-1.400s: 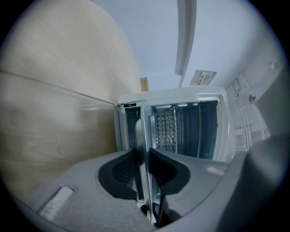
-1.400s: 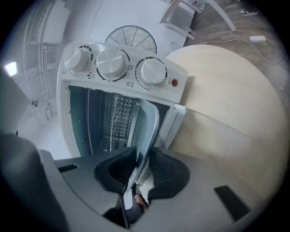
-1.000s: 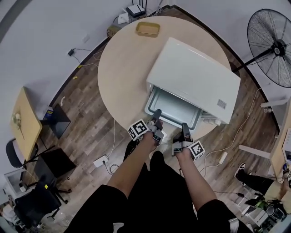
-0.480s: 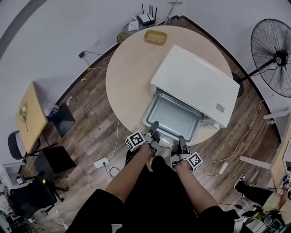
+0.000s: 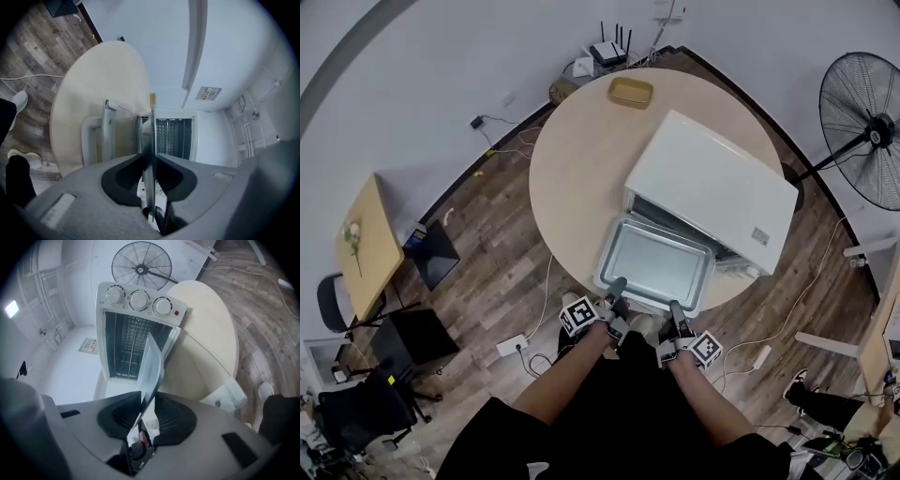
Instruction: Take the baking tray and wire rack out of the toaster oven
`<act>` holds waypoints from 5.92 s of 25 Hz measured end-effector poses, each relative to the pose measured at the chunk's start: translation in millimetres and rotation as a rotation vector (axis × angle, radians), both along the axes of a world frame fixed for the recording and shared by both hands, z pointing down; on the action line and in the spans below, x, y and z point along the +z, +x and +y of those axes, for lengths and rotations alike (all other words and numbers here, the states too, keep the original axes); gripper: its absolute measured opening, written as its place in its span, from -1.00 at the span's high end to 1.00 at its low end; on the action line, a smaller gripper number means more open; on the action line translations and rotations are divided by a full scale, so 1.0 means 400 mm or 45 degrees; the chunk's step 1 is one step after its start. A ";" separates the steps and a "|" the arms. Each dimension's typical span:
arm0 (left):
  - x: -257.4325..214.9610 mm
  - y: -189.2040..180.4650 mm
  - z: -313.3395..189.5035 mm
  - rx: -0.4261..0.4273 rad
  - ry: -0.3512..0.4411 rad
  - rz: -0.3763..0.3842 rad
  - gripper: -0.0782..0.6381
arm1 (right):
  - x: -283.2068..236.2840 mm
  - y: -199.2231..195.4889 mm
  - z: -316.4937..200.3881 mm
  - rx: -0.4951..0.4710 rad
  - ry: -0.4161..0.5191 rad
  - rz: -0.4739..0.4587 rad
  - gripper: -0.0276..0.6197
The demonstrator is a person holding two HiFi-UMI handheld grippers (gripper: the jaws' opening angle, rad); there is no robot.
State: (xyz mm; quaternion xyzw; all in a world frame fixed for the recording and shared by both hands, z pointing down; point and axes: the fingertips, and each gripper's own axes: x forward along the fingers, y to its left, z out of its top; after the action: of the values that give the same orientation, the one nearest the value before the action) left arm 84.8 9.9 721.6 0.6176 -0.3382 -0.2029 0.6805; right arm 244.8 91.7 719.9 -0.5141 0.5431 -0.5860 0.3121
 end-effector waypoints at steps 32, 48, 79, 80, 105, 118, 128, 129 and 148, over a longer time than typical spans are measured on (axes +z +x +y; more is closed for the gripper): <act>-0.044 -0.690 -0.247 -0.230 -0.051 0.025 0.56 | -0.038 -0.647 -0.308 -0.241 0.001 0.153 0.63; -0.059 -0.735 -0.490 -0.222 -0.001 -0.008 0.56 | -0.055 -0.699 -0.538 -0.171 0.050 0.139 0.63; 0.128 -0.522 -0.915 0.163 -0.039 -0.372 0.49 | 0.131 -0.541 -0.885 0.133 -0.187 -0.009 0.62; 0.138 -0.519 -0.918 0.159 -0.053 -0.392 0.49 | 0.141 -0.536 -0.888 0.134 -0.195 -0.003 0.62; 0.187 -0.474 -0.910 0.574 -0.174 -0.901 0.31 | 0.202 -0.498 -0.906 0.114 -0.565 0.202 0.55; 0.124 -0.517 -0.829 0.620 0.018 -0.930 -0.04 | 0.195 -0.518 -0.854 -0.014 -0.592 0.303 0.25; -0.005 -0.573 -0.666 0.532 0.160 -0.807 -0.04 | 0.057 -0.569 -0.772 -0.181 -0.401 0.420 0.26; -0.020 -0.579 -0.638 0.532 0.178 -0.793 -0.04 | 0.035 -0.582 -0.755 -0.216 -0.362 0.437 0.27; -0.183 -0.527 -0.243 0.456 0.339 -0.426 0.73 | -0.257 -0.387 -0.316 -0.243 -0.038 1.050 0.91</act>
State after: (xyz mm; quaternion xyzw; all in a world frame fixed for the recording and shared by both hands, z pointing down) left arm -125.9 -87.2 648.4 0.7764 -0.3015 -0.0173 0.5531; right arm 89.8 -34.5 617.0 -0.6573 0.6593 -0.3652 0.0054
